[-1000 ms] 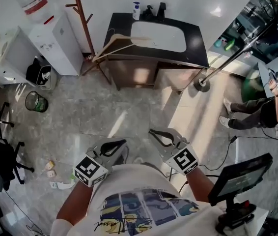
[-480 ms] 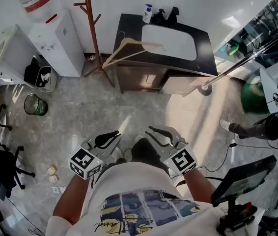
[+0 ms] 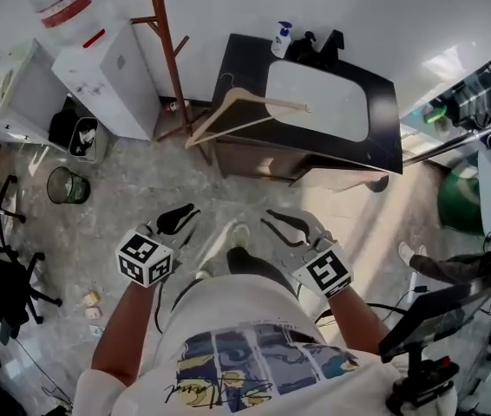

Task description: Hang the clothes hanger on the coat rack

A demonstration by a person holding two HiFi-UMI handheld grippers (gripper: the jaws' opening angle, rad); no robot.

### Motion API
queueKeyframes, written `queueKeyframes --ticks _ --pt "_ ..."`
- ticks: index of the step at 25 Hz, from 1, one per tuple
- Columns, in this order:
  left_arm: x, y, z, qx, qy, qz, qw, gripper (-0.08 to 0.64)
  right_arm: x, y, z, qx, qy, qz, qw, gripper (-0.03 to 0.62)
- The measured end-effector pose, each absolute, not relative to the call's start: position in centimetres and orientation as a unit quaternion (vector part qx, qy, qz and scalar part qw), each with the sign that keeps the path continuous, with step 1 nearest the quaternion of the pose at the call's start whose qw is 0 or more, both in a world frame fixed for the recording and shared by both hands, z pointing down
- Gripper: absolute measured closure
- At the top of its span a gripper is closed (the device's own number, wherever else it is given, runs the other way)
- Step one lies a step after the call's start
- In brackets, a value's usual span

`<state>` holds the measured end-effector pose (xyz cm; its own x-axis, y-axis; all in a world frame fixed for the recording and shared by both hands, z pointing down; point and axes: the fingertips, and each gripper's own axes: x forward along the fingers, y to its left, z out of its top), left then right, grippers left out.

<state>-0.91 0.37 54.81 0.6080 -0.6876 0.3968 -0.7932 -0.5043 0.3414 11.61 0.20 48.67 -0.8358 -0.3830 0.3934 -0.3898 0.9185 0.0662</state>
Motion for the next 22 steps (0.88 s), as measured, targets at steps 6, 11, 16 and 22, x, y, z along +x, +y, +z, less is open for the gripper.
queueKeyframes --ticks 6,11,16,22 --pt "-4.0 -7.9 58.1 0.820 -0.482 0.125 0.281 0.465 13.1 -6.2 49.4 0.185 -0.961 0.018 0.207 0.523" --pt "-6.7 -13.0 61.6 0.792 -0.507 0.129 0.313 0.435 13.7 -9.5 50.9 0.180 -0.958 0.027 0.224 0.523" --pt "-9.4 -16.5 66.1 0.774 -0.504 0.121 0.365 0.394 13.0 -11.3 50.9 0.195 -0.951 0.033 0.236 0.523" --pt "-10.5 -20.3 70.9 0.767 -0.462 0.080 0.437 0.299 11.9 -12.1 51.2 0.231 -0.935 0.056 0.262 0.523"
